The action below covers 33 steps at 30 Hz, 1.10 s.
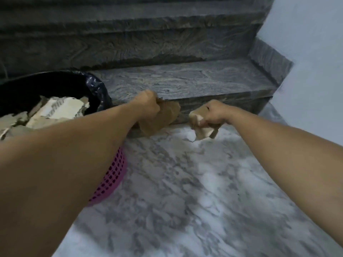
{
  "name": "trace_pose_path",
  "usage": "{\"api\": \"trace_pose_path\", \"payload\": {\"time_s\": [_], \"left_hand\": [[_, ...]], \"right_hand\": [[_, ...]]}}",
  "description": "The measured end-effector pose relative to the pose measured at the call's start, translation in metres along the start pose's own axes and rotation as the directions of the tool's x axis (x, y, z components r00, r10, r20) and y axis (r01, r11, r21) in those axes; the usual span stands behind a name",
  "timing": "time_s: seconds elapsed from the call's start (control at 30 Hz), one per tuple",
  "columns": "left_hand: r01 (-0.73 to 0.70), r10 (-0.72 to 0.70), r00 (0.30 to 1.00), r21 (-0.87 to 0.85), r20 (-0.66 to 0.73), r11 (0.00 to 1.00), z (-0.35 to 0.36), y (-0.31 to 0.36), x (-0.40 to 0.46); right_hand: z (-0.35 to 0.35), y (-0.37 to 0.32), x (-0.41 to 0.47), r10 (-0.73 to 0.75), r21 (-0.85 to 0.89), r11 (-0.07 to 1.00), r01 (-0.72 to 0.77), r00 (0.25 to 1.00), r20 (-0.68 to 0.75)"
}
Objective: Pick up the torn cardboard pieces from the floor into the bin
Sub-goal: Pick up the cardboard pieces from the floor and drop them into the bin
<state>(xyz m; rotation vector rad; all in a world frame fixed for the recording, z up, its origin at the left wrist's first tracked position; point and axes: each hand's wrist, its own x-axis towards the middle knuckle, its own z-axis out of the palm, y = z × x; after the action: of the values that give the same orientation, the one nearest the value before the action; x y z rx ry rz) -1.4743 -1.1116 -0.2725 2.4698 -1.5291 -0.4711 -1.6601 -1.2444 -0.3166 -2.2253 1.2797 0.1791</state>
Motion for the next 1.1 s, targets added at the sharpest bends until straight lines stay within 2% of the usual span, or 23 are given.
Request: {"api": "trace_pose_path", "payload": {"time_s": [0.1, 0.2, 0.33, 0.47, 0.53, 0.63, 0.73, 0.8, 0.83, 0.9, 0.97, 1.07, 1.1], "left_hand": [[0.028, -0.043, 0.985, -0.092, -0.17, 0.995, -0.066, -0.001, -0.02], [0.085, -0.111, 0.954, -0.106, -0.278, 0.991, -0.13, -0.021, -0.047], [0.218, -0.24, 0.934, -0.109, -0.266, 0.97, -0.178, -0.072, -0.087], [0.347, -0.359, 0.909, -0.09, -0.213, 0.933, -0.19, -0.126, -0.128], [0.381, -0.389, 0.9, -0.08, -0.197, 0.921, -0.189, -0.15, -0.142], [0.398, -0.401, 0.9, -0.053, -0.17, 0.916, -0.183, -0.175, -0.159], [0.349, -0.352, 0.929, -0.045, -0.112, 0.936, -0.168, -0.193, -0.167], [0.344, -0.347, 0.936, -0.054, -0.063, 0.937, -0.154, -0.201, -0.171], [0.353, -0.354, 0.934, -0.045, -0.037, 0.935, -0.146, -0.205, -0.171], [0.391, -0.391, 0.92, -0.029, 0.011, 0.92, -0.134, -0.214, -0.17], [0.43, -0.423, 0.902, -0.102, 0.09, 0.897, -0.13, -0.22, -0.17], [0.43, -0.383, 0.902, -0.344, 0.199, 0.834, -0.128, -0.22, -0.171], [0.428, -0.375, 0.903, -0.392, 0.207, 0.814, -0.126, -0.219, -0.17]], "right_hand": [[-0.044, -0.053, -0.019, -0.076, 0.069, 0.994, 0.083, 0.992, -0.099], [-0.073, -0.113, -0.044, -0.145, 0.318, 0.929, 0.191, 0.976, -0.162], [-0.075, -0.192, -0.069, -0.247, 0.45, 0.845, 0.289, 0.957, -0.151], [-0.049, -0.262, -0.082, -0.321, 0.495, 0.79, 0.36, 0.932, -0.165], [-0.033, -0.289, -0.088, -0.333, 0.418, 0.817, 0.398, 0.917, -0.221], [-0.011, -0.315, -0.095, -0.379, 0.105, 0.891, 0.442, 0.85, -0.366], [0.011, -0.327, -0.093, -0.446, -0.124, 0.887, 0.445, 0.755, -0.481], [0.025, -0.331, -0.089, -0.489, -0.216, 0.871, 0.442, 0.731, -0.475], [0.032, -0.33, -0.087, -0.489, -0.246, 0.872, 0.423, 0.756, -0.435], [0.04, -0.327, -0.084, -0.436, -0.25, 0.896, 0.367, 0.832, -0.343], [0.042, -0.324, -0.08, -0.373, -0.187, 0.926, 0.328, 0.875, -0.308], [0.039, -0.32, -0.076, -0.351, -0.052, 0.934, 0.353, 0.88, -0.32], [0.039, -0.319, -0.076, -0.357, -0.053, 0.931, 0.36, 0.877, -0.322]]}}
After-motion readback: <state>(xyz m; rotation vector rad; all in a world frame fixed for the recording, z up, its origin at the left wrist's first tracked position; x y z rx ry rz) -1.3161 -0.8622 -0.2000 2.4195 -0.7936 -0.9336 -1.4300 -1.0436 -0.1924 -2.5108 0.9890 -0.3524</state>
